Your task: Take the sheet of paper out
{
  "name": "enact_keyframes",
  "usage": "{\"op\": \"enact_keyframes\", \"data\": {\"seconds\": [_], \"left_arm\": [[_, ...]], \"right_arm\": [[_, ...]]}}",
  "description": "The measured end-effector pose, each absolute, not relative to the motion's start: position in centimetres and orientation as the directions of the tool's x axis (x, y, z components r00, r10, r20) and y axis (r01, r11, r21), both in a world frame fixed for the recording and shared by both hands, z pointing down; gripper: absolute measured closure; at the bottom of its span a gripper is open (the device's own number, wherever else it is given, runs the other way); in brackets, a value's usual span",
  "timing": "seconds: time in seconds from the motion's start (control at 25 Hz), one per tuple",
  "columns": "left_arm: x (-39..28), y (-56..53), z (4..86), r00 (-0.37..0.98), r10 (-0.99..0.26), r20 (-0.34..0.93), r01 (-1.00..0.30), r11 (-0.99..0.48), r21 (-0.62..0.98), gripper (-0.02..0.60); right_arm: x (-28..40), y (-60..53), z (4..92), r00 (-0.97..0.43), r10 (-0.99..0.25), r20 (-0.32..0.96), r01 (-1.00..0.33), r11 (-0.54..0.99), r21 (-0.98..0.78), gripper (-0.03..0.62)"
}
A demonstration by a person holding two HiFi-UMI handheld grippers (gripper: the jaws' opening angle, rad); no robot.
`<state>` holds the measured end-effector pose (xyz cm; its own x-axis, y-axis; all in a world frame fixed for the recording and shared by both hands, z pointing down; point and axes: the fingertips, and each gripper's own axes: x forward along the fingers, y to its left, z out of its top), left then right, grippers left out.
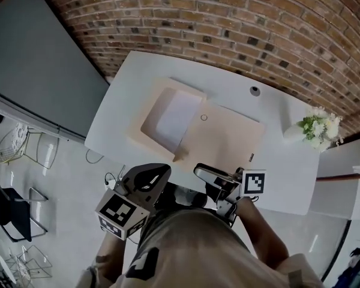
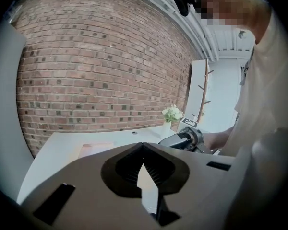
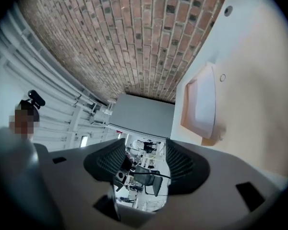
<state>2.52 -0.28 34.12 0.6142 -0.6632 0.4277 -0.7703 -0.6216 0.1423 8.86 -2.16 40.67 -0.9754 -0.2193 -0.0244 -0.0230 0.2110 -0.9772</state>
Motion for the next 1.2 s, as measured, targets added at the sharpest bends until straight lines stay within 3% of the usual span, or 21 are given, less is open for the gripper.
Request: {"op": "enact_keyframes", "data": {"seconds": [0.24, 0.56, 0.84, 1.2], "left_arm": [[-0.3, -2.8, 34.4, 0.667, -0.63, 0.398, -0.728, -0.665, 0.167, 0.568], [-4.6, -5.6, 35.0, 0.698, -0.605, 0.384, -0.704, -0.679, 0.21, 0.568], [-5.6, -6.8, 35.9, 0.731, -0.564, 0.385, -0.669, -0.703, 0.242, 0.568], [-6.9, -7.0, 36.2, 0.738, -0.546, 0.395, -0.659, -0.708, 0.252, 0.568]], "right_arm": [[7.9, -5.6, 43.7, -0.938, -0.348, 0.013, -0.037, 0.065, -0.997, 0.274], [6.2, -8.6, 49.8, -0.901, -0.4, 0.167, -0.157, -0.058, -0.986, 0.26], [4.5, -10.0, 56.1, -0.884, -0.341, 0.32, -0.276, -0.171, -0.946, 0.256], [2.2, -10.8, 59.8, -0.872, -0.277, 0.403, -0.339, -0.252, -0.906, 0.256]]}}
